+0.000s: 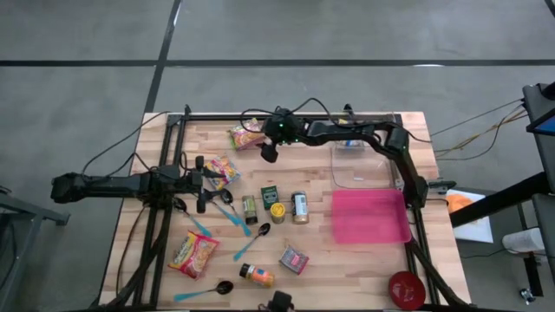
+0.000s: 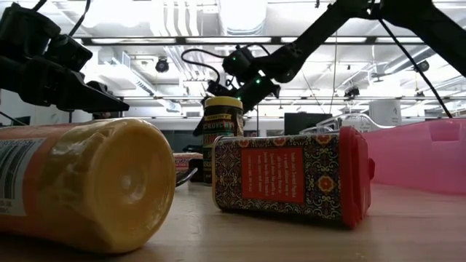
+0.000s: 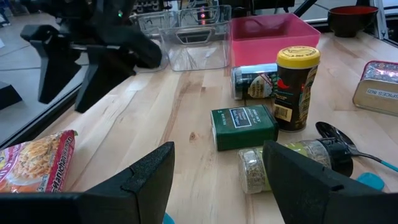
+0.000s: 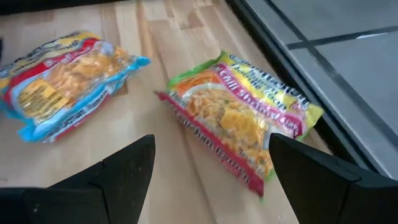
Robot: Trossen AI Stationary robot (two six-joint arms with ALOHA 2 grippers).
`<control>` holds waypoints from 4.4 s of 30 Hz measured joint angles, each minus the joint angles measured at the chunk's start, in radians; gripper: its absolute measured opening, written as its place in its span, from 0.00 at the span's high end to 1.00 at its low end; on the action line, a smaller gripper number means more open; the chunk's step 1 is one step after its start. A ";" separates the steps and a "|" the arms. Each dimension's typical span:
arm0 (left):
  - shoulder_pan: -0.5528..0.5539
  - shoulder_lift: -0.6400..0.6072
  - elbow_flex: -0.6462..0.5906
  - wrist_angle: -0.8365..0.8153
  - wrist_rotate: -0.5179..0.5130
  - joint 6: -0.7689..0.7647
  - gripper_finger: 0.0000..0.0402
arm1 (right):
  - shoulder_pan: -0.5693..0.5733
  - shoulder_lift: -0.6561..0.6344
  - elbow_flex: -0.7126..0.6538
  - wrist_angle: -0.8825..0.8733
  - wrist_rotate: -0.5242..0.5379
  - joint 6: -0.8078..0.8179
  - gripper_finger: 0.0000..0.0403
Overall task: Pick & Place Food Item
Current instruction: Put the green noodle pack into the top transparent bin
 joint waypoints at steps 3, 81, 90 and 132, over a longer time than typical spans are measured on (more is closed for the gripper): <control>0.000 0.000 0.000 0.000 0.000 0.000 0.39 | -0.005 0.002 0.002 -0.003 -0.002 0.017 0.22; 0.000 0.000 0.000 0.000 0.000 0.002 0.39 | 0.048 -0.719 -0.773 0.394 0.052 0.109 0.22; 0.000 0.000 0.000 0.001 0.000 -0.060 0.39 | 0.048 -0.719 -0.773 0.394 0.052 0.109 0.22; 0.118 0.707 0.711 -0.451 -0.306 -0.427 0.39 | 0.048 -0.719 -0.773 0.393 0.052 0.107 0.22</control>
